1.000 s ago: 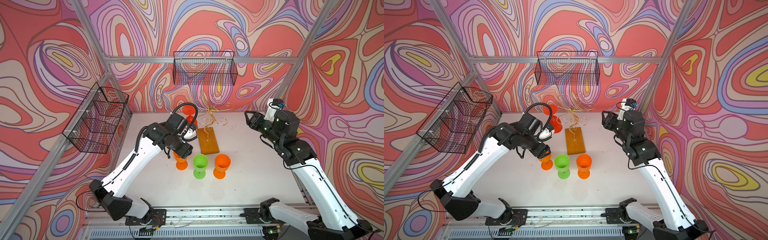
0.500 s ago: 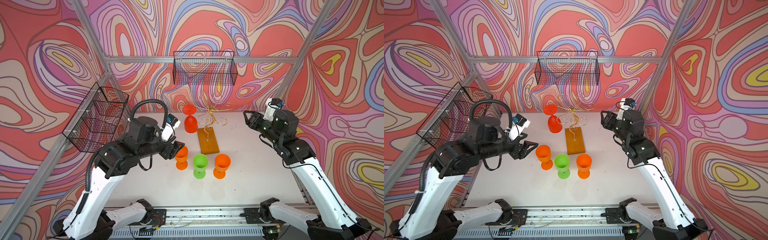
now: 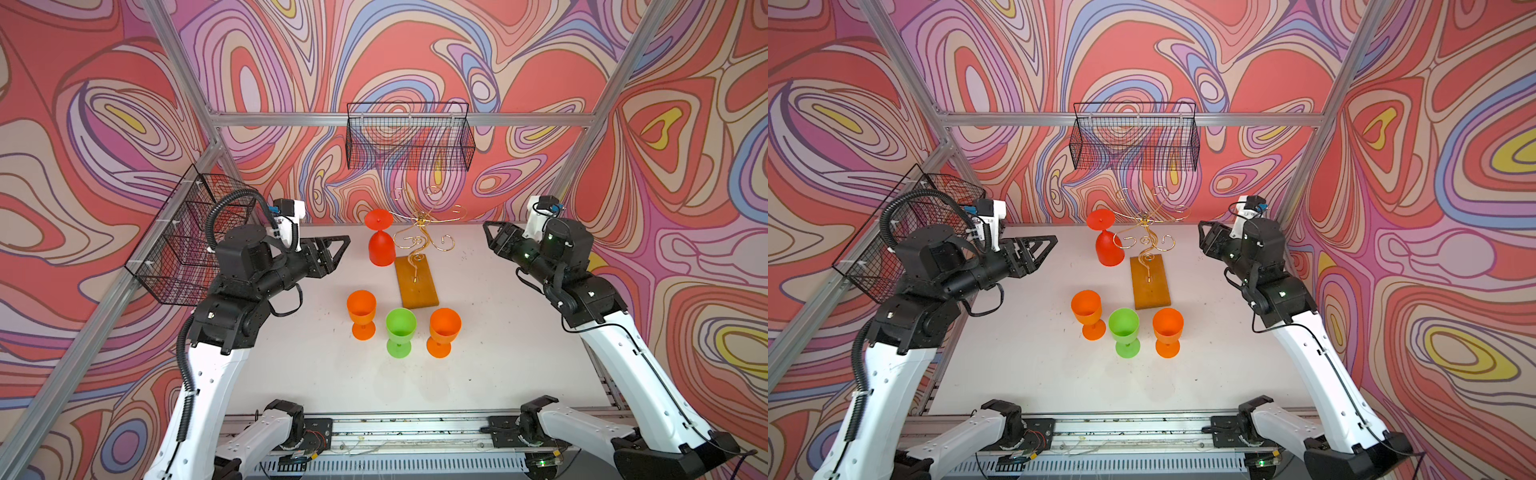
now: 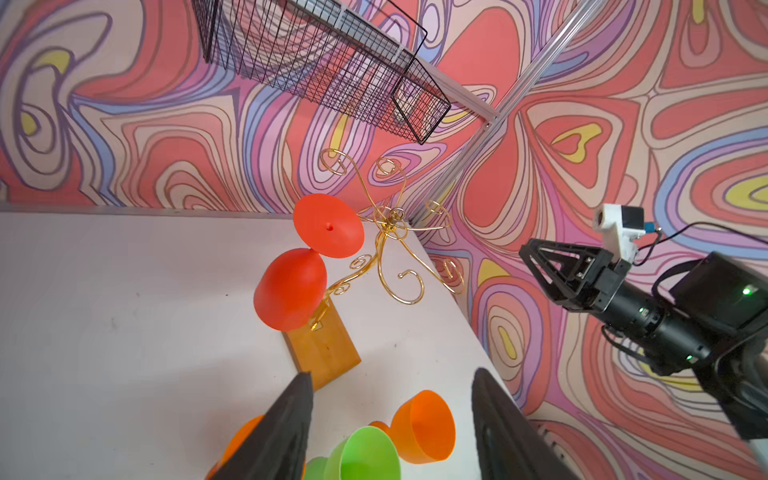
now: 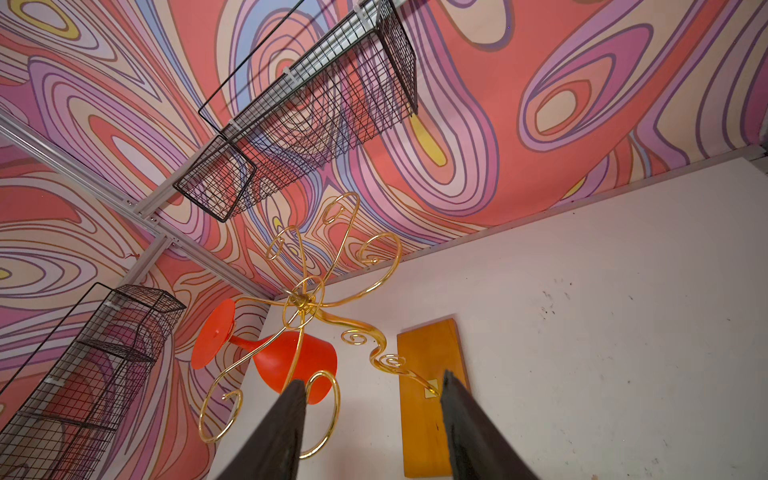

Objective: Take the wine glass off the wine glass rack
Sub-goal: 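Raise the left gripper away from the placed orange glass toward the rack, then reach the left gripper to the foot of the red glass on the rack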

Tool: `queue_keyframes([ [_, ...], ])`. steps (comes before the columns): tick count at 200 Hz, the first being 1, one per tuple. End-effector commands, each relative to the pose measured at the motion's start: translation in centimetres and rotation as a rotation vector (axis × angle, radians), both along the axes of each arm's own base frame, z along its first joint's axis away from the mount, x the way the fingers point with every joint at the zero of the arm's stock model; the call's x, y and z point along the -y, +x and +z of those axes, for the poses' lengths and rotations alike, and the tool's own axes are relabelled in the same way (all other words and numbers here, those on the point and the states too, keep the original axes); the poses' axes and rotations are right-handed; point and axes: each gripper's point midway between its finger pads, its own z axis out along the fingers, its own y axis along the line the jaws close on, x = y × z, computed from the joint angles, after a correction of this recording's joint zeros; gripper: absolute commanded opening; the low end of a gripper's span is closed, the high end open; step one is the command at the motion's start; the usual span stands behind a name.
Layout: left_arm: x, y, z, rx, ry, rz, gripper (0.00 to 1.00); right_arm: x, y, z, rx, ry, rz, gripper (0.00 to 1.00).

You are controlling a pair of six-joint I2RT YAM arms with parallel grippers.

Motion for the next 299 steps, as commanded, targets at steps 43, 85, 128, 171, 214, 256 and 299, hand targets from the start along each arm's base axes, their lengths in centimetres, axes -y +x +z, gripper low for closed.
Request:
queue_keyframes([
  [43, -0.7, 5.9, 2.0, -0.059, -0.543, -0.18, 0.54, 0.8, -1.0, 0.6, 0.027, -0.01, -0.017, 0.55],
  [85, -0.1, 8.4, 2.0, -0.065, -0.64, -0.273, 0.52, 1.0, -1.3, 0.6, 0.027, -0.009, -0.027, 0.55],
  [128, 0.3, 9.6, -0.6, -0.152, -0.614, -0.28, 0.52, 1.2, -1.5, 0.6, 0.032, -0.008, -0.032, 0.55],
  [171, 0.3, 10.6, -3.8, -0.252, -0.57, -0.231, 0.52, 0.9, -1.2, 0.5, 0.03, -0.005, -0.022, 0.55],
  [214, 0.7, 12.2, -5.7, -0.301, -0.578, -0.231, 0.5, 0.6, -0.9, 0.4, 0.026, 0.005, -0.015, 0.55],
  [256, 2.3, 13.3, -6.1, -0.321, -0.577, -0.279, 0.49, 0.8, -0.9, 0.5, 0.027, 0.004, -0.024, 0.55],
  [299, 3.0, 13.4, -5.5, -0.319, -0.567, -0.308, 0.48, 0.9, -0.9, 0.4, 0.024, -0.003, -0.028, 0.55],
])
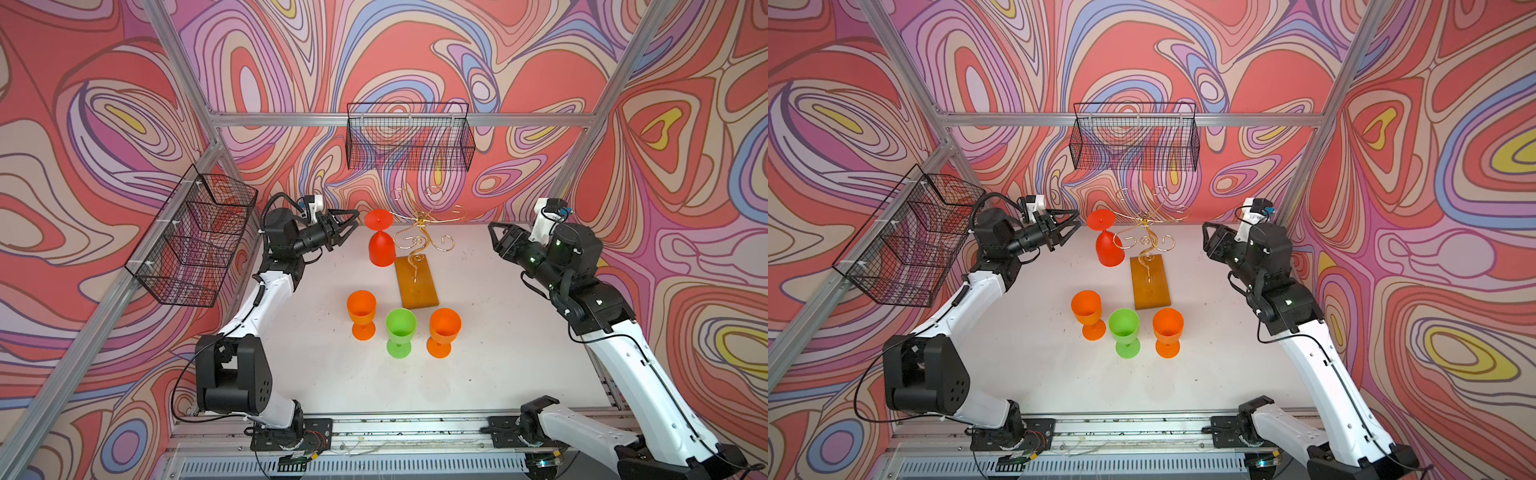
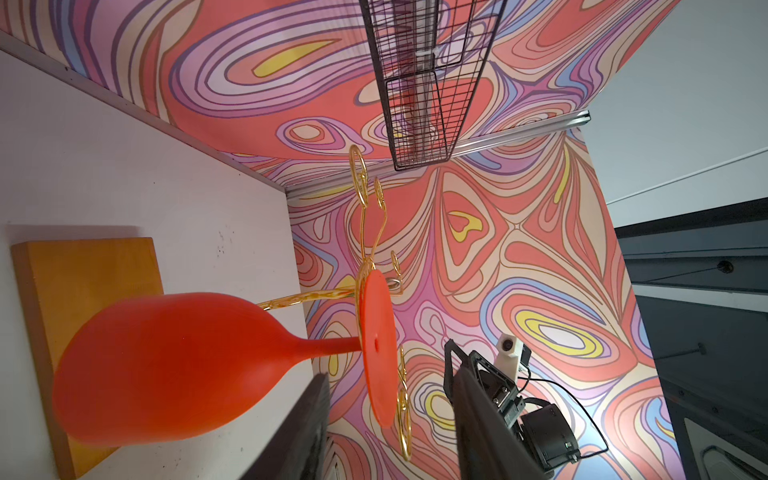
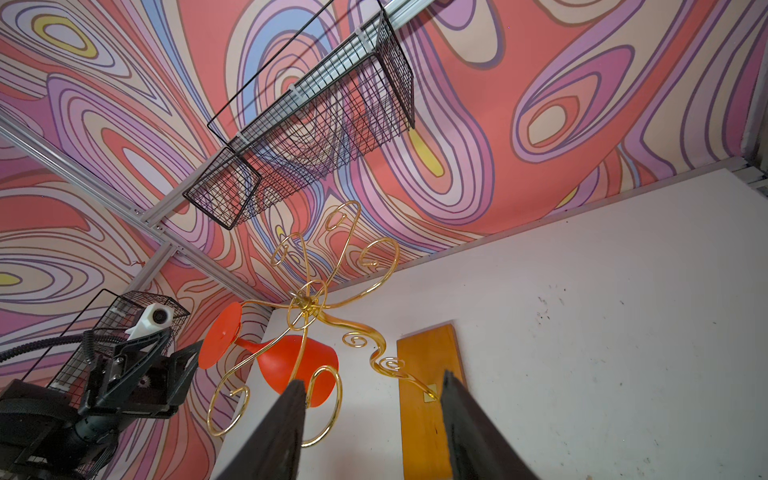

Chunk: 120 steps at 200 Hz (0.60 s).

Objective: Take the wine glass off the wine glass rack
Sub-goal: 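Reach the left gripper to the foot of the red glass on the rack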

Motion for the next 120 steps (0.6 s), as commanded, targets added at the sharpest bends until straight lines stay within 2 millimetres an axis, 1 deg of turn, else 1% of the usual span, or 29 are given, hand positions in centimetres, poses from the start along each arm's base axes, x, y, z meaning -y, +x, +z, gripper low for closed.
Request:
queue_keyframes([
  [1, 0.5, -0.4, 2.0, 0.064, 0.002, -0.036, 0.48, 0.2, 0.3, -0.3, -0.004, -0.007, -0.011, 0.55],
  [54, 1.2, -0.4, 1.0, 0.044, 0.027, -0.05, 0.46, 0.1, 0.3, -0.4, -0.004, -0.008, -0.006, 0.55],
  [79, 1.3, -0.2, 0.5, 0.039, 0.043, -0.049, 0.46, 0.1, 0.2, -0.1, 0.003, -0.008, -0.006, 0.55],
  [120, 2.1, -0.1, 0.2, 0.035, 0.046, -0.068, 0.46, 0.2, 0.2, -0.2, 0.0, -0.011, -0.01, 0.55],
])
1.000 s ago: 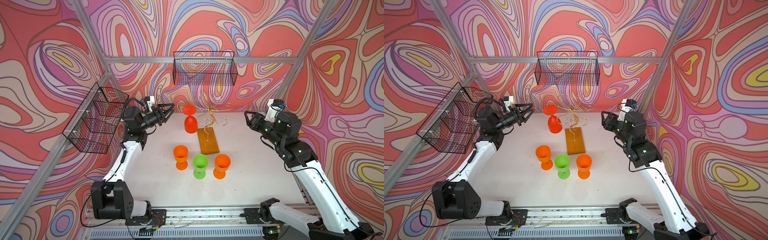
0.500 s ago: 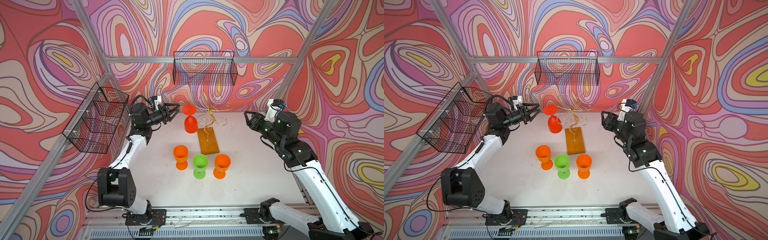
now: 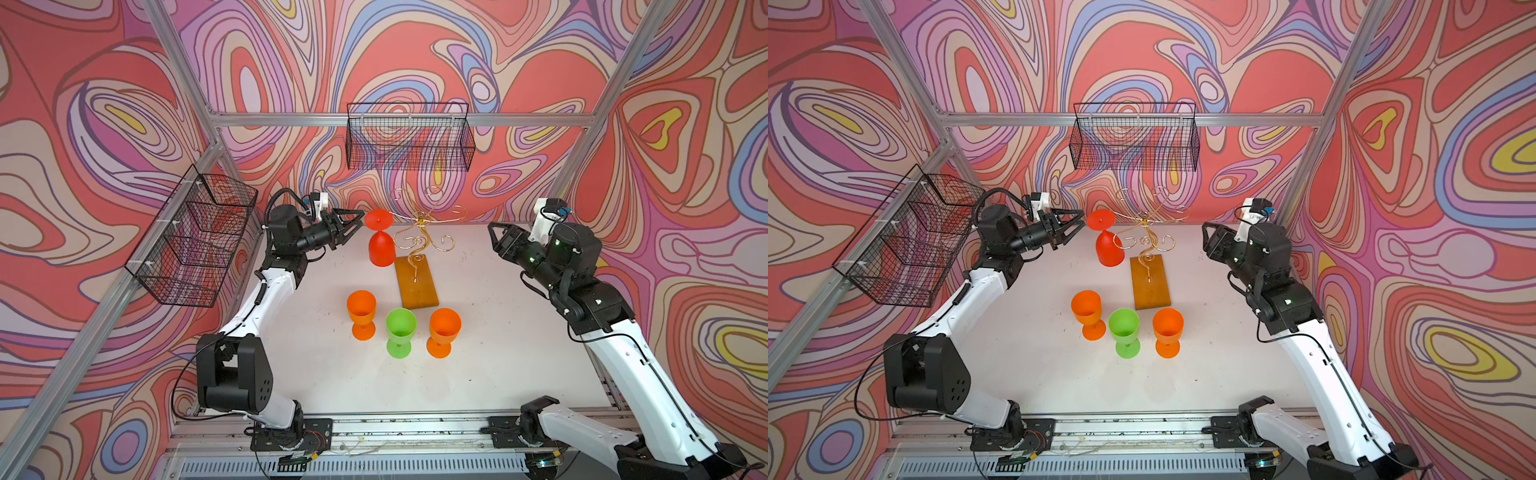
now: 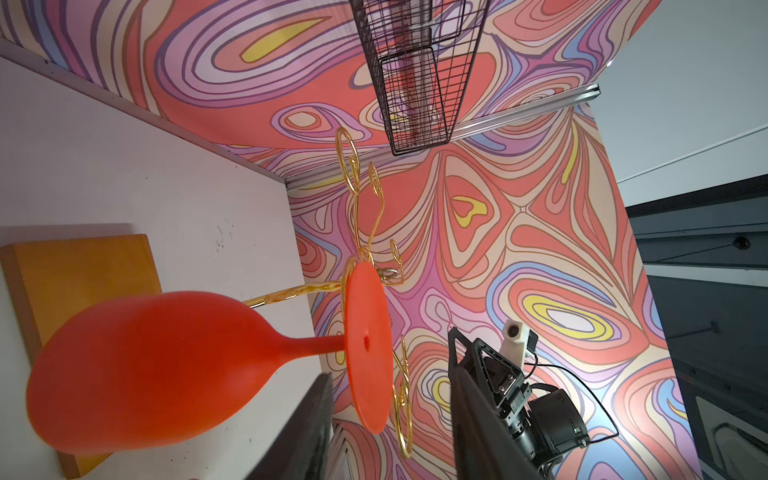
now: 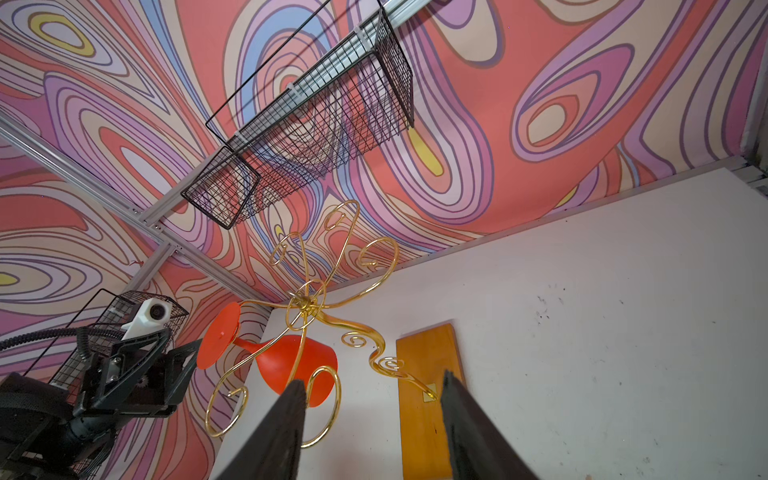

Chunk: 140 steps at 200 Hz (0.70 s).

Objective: Take the wine glass off the wine glass rack
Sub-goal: 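Reach the left gripper to the foot of the red glass on the rack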

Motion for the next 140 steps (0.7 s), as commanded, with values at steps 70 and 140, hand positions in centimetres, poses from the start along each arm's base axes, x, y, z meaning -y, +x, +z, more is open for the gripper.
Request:
queue_keyframes([
  [70, 1.33, 0.07, 0.43, 0.031, 0.009, -0.048, 0.44, 0.36, 0.02, -0.18, 0.0, -0.012, -0.014, 0.55],
  [140, 1.5, 0.04, 0.51, 0.036, 0.01, -0.061, 0.35, 0.37, 0.11, -0.36, -0.003, -0.013, -0.016, 0.54],
])
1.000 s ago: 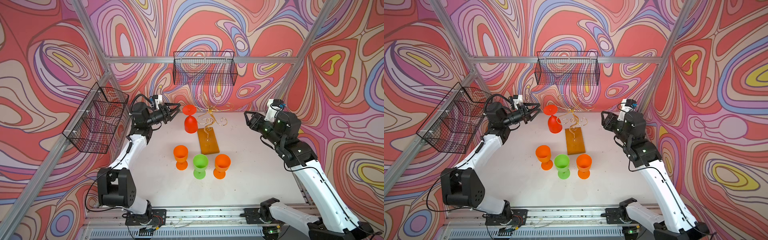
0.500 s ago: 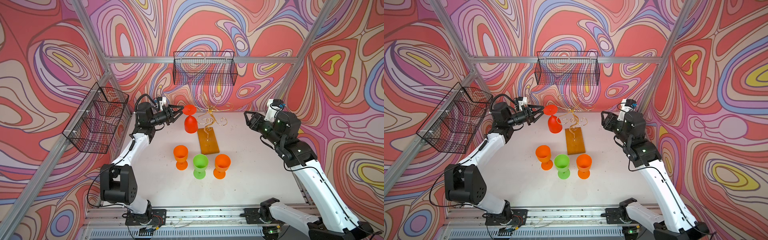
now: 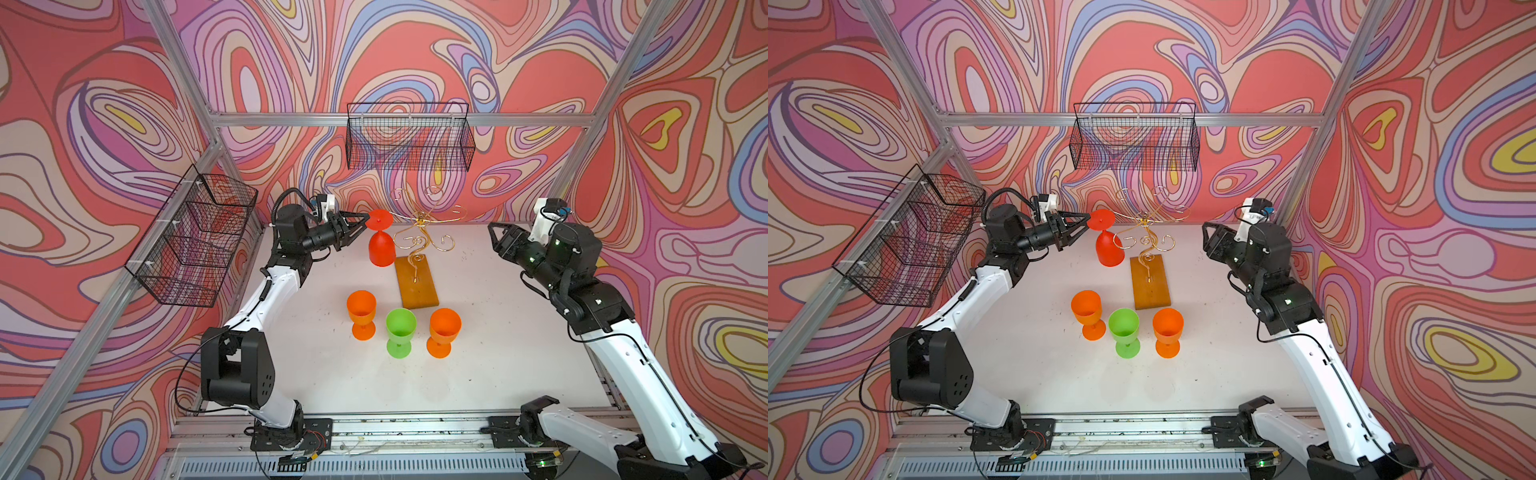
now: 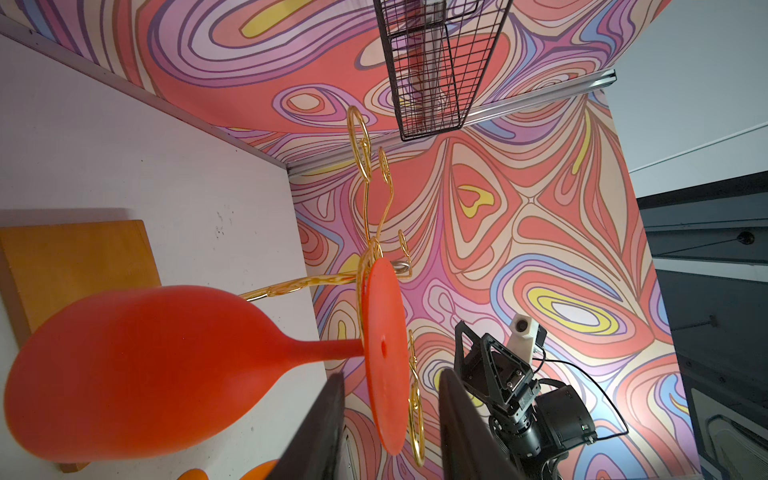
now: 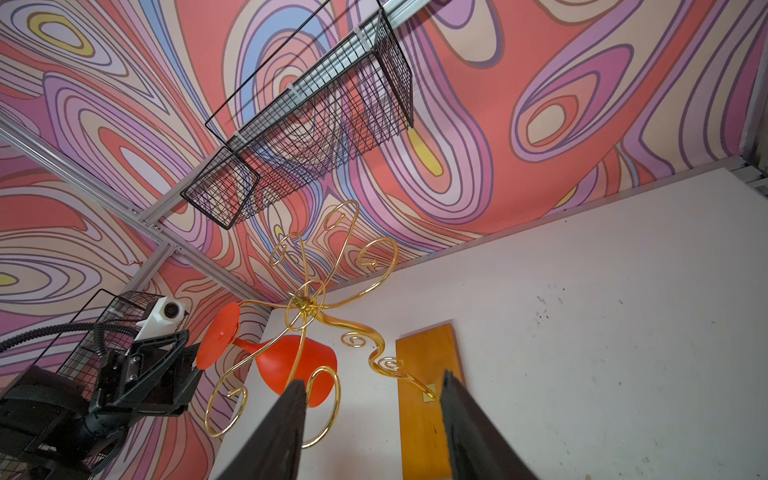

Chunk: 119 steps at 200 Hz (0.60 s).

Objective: Take the wine glass off the wine glass rack
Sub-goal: 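Reach the left gripper to the foot of the red glass on the rack, then close the left gripper on the red glass's foot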

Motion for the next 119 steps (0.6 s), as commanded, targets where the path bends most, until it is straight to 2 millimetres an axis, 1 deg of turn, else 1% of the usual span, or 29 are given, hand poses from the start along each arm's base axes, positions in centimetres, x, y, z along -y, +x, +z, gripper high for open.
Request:
queue_keyframes([
  [1, 0.28, -0.06, 1.29, 0.05, 0.001, -0.026, 0.35, 0.35, 0.11, -0.34, -0.003, -0.012, -0.015, 0.54],
  [20, 0.36, -0.01, 1.18, 0.047, 0.001, -0.029, 0.34, 0.36, 0.14, -0.36, -0.003, -0.013, -0.016, 0.54],
  [32, 0.39, 0.0, 1.19, 0.047, 0.0, -0.032, 0.31, 0.38, 0.13, -0.31, -0.001, -0.013, -0.017, 0.55],
  [119, 0.65, 0.1, 0.94, 0.046, -0.003, -0.047, 0.24, 0.49, 0.1, -0.41, -0.004, -0.016, -0.022, 0.55],
])
